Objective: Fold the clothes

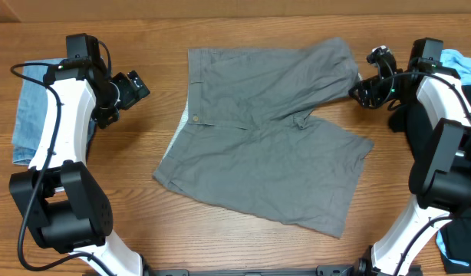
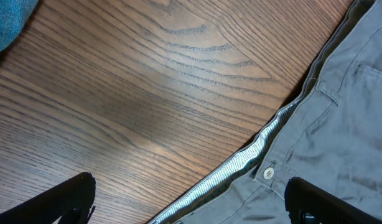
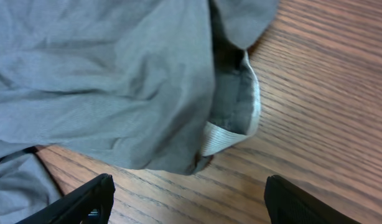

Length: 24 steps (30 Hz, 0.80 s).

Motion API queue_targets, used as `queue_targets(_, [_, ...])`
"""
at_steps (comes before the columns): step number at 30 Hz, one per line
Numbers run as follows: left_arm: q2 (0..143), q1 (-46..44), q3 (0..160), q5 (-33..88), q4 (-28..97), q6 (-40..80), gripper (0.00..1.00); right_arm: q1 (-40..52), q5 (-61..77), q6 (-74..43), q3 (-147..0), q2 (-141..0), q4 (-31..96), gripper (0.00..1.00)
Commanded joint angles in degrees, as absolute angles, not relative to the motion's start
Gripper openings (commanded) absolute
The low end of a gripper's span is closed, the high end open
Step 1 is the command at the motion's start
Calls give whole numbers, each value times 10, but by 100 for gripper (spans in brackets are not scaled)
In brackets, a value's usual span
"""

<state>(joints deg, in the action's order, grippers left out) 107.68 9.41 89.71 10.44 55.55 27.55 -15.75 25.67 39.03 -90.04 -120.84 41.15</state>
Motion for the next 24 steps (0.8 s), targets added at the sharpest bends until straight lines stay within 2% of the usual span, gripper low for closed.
queue_targets(1, [1069, 94, 900, 101, 555, 288, 100, -153, 278, 410, -900, -1226, 414, 83])
queue_targets(3, [1069, 94, 900, 101, 555, 288, 100, -152, 285, 422, -900, -1238, 421, 85])
queue_targets(14, [1069, 94, 900, 101, 555, 287, 100, -122, 292, 469, -900, -1251, 390, 78])
queue_targets(21, [1069, 94, 900, 101, 555, 288, 100, -108, 242, 469, -900, -1277, 359, 82])
queue_targets(23, [1069, 94, 900, 101, 555, 288, 100, -108, 243, 467, -900, -1284, 353, 71])
queue_targets(24, [1069, 94, 900, 101, 555, 288, 100, -108, 243, 467, -900, -1284, 349, 53])
